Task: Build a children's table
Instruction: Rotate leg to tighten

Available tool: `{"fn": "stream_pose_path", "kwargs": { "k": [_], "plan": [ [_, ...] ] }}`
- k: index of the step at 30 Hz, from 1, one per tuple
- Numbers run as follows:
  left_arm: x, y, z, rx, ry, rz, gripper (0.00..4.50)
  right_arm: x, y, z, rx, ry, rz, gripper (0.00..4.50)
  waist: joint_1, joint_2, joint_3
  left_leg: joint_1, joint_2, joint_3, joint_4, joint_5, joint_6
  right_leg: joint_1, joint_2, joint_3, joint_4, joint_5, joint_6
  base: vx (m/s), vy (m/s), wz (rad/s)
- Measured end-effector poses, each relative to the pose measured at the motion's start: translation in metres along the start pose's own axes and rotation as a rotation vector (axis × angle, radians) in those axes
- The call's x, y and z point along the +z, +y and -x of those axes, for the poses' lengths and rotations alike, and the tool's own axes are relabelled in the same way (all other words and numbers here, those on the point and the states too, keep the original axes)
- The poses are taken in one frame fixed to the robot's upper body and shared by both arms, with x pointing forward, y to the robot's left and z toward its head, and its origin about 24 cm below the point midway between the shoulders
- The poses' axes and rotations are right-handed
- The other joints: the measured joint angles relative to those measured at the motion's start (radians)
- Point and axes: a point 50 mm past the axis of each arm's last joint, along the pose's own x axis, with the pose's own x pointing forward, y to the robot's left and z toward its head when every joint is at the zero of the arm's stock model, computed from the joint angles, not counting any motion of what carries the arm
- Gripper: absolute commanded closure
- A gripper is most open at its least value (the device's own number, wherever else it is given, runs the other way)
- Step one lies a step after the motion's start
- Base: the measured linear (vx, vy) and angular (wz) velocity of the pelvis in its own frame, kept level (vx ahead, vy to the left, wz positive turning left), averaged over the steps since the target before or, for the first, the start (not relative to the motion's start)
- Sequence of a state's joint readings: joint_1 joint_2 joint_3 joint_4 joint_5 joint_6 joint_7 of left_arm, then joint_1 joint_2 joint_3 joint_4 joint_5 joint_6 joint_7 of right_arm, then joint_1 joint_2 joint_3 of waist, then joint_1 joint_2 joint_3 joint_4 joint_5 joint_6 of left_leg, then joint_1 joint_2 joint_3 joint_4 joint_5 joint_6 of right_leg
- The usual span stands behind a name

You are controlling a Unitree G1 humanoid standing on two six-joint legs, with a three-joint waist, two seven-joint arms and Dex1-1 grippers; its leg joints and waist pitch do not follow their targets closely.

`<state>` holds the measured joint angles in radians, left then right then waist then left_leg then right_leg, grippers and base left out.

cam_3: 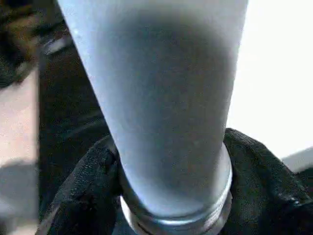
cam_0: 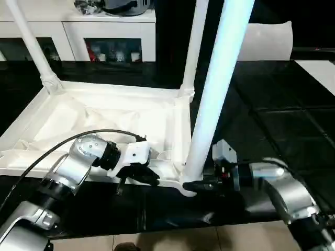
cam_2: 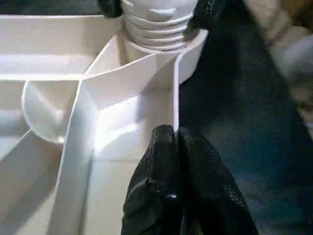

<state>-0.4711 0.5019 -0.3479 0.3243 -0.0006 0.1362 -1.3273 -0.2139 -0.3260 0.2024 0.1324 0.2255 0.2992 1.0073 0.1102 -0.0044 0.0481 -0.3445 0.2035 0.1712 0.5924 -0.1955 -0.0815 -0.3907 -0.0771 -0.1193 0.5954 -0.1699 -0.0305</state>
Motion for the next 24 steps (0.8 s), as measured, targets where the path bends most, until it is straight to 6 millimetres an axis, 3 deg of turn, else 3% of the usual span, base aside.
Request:
{"fn": "stream_pose_path", "kwargs": {
  "k": [1,3,6,7,9,12,13,16,18,21,24],
  "plan": [
    [-0.001,0.003,-0.003,0.067,-0.01,0.047,4.5,-0.001,-0.003,-0.005,-0.096,-0.026,-0.037,1.77,-0.006,0.001,0.0,0.009,0.0,0.0,0.0,0.0,0.0,0.003,0.0,0.0,-0.001,0.0,0.0,0.0,0.0,0.0],
    [0.0,0.006,-0.01,0.145,-0.02,0.095,4.5,-0.002,-0.008,-0.011,-0.221,-0.05,-0.077,1.77,-0.019,0.001,0.001,0.014,0.0,-0.001,0.0,0.0,0.0,0.008,0.0,-0.003,-0.006,-0.001,0.001,-0.026,0.006,-0.02],
    [0.005,0.008,-0.023,0.233,-0.048,0.15,4.5,0.0,-0.016,-0.017,-0.385,-0.072,-0.126,1.77,-0.046,0.007,0.003,0.014,0.002,-0.004,0.0,0.0,0.001,0.015,-0.001,-0.016,-0.026,-0.001,0.001,-0.028,0.021,-0.05],
    [0.01,0.011,-0.035,0.312,-0.074,0.208,4.5,0.002,-0.022,-0.023,-0.522,-0.093,-0.184,1.77,-0.065,0.011,0.005,0.012,0.004,-0.011,0.0,0.0,0.001,0.025,-0.003,-0.033,-0.043,-0.001,0.001,-0.032,0.051,-0.12],
    [0.016,0.013,-0.046,0.386,-0.094,0.258,4.5,0.006,-0.03,-0.03,-0.644,-0.093,-0.227,1.77,-0.085,0.013,0.006,0.012,0.004,-0.017,0.0,-0.001,0.001,0.031,-0.005,-0.042,-0.055,-0.001,0.001,-0.026,0.057,-0.08],
    [0.024,0.015,-0.06,0.462,-0.117,0.32,4.5,0.013,-0.039,-0.036,-0.751,-0.079,-0.253,1.77,-0.111,0.013,0.008,0.012,0.0,-0.017,0.0,-0.001,0.002,0.031,-0.012,-0.047,-0.056,-0.001,0.001,-0.008,0.019,-0.03],
    [0.027,0.015,-0.064,0.485,-0.125,0.335,4.5,0.014,-0.041,-0.036,-0.781,-0.083,-0.257,1.77,-0.113,0.013,0.008,0.012,-0.002,-0.017,-0.001,-0.002,0.003,0.029,-0.015,-0.049,-0.055,-0.001,0.001,0.0,0.0,0.0],
    [0.032,0.017,-0.067,0.501,-0.127,0.339,4.5,0.016,-0.043,-0.037,-0.818,-0.11,-0.256,1.08,-0.109,0.014,0.009,0.007,-0.001,-0.019,-0.001,-0.002,0.003,0.025,-0.017,-0.055,-0.055,0.0,0.002,0.0,0.0,0.0],
    [0.034,0.021,-0.065,0.532,-0.116,0.328,4.5,0.019,-0.041,-0.04,-0.81,-0.142,-0.266,1.01,-0.111,0.015,0.009,0.004,-0.001,-0.019,-0.002,-0.002,0.003,0.022,-0.016,-0.054,-0.054,0.003,0.004,0.0,0.0,0.0],
    [0.034,0.026,-0.057,0.567,-0.102,0.311,4.5,0.022,-0.037,-0.042,-0.784,-0.182,-0.259,0.62,-0.111,0.014,0.008,-0.006,-0.002,-0.018,-0.002,-0.003,0.005,0.013,-0.016,-0.049,-0.052,0.02,0.002,0.022,-0.006,0.01],
    [0.033,0.027,-0.046,0.56,-0.09,0.249,4.5,0.019,-0.031,-0.038,-0.685,-0.183,-0.17,0.28,-0.1,0.013,0.008,-0.015,-0.004,-0.014,-0.004,-0.004,0.007,-0.003,-0.016,-0.039,-0.037,0.027,-0.002,0.045,-0.015,0.02]
  ]
}}
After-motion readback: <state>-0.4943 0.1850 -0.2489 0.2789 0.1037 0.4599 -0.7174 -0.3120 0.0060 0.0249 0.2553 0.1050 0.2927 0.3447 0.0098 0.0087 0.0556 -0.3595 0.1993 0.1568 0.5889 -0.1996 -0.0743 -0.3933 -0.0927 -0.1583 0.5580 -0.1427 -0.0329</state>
